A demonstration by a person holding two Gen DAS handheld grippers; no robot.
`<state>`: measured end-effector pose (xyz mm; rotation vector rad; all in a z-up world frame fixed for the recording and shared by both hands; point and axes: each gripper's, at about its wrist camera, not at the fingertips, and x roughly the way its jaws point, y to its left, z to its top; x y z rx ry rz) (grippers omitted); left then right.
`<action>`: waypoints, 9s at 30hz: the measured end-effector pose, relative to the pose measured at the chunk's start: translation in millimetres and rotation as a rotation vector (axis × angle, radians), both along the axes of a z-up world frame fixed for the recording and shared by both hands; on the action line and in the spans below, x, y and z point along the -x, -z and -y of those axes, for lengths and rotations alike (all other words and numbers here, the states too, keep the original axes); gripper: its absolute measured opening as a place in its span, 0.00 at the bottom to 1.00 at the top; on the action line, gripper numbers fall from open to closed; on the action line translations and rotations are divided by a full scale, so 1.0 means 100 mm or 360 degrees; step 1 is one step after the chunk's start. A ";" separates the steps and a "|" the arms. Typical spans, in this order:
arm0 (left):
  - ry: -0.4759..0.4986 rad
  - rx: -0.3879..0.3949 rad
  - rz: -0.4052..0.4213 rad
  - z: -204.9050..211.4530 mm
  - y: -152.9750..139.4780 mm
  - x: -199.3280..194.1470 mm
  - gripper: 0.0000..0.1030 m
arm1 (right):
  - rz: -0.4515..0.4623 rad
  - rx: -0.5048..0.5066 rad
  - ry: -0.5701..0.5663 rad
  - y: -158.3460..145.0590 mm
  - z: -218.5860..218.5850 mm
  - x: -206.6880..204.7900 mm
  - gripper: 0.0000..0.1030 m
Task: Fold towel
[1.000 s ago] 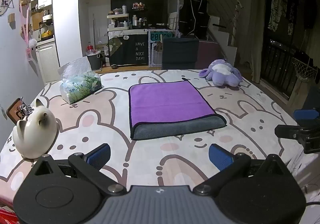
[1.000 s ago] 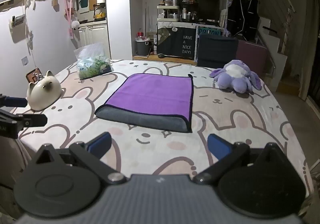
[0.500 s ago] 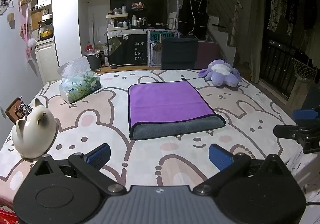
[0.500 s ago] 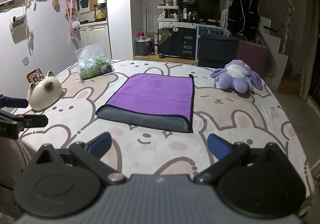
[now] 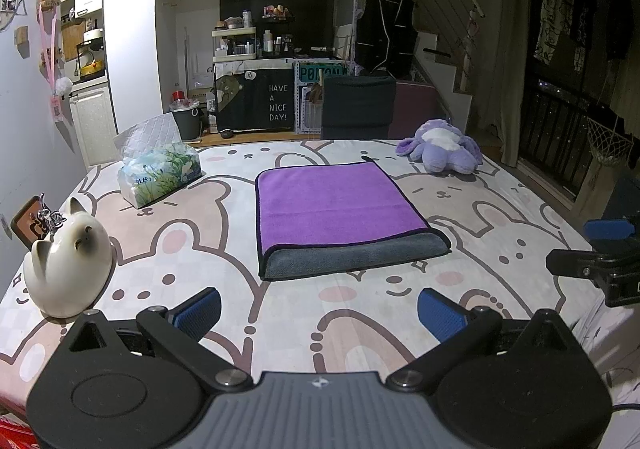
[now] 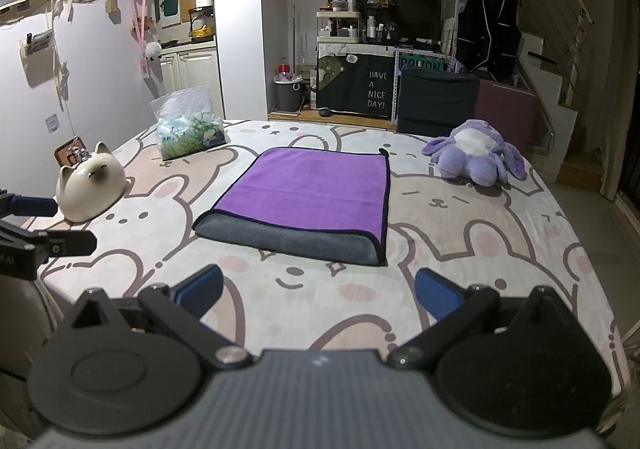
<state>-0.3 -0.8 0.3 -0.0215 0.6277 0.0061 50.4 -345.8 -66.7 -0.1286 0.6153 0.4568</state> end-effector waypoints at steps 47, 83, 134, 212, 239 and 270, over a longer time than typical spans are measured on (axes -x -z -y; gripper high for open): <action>0.0000 0.0001 0.0002 0.00 0.00 0.00 1.00 | -0.0005 -0.0006 -0.0004 0.02 -0.01 0.00 1.00; -0.0006 0.0007 0.0079 0.05 -0.15 -0.10 1.00 | 0.0023 0.0000 -0.0010 -0.04 -0.06 -0.03 1.00; -0.0146 0.0020 -0.0216 -0.34 0.24 -1.60 1.00 | -0.0159 0.0082 0.0065 0.28 -0.21 -1.19 1.00; 0.0344 0.0718 -0.0607 -1.29 1.41 -2.61 0.53 | -0.0703 -0.0250 -0.0412 1.50 0.07 -2.73 0.42; 0.0310 0.0588 -0.0696 -1.30 1.43 -2.57 0.16 | -0.0732 -0.0095 -0.0508 1.50 0.08 -2.60 0.12; 0.0078 0.0405 -0.0202 -1.27 0.90 -2.98 0.05 | -0.0388 -0.0312 -0.0287 0.96 0.01 -2.94 0.06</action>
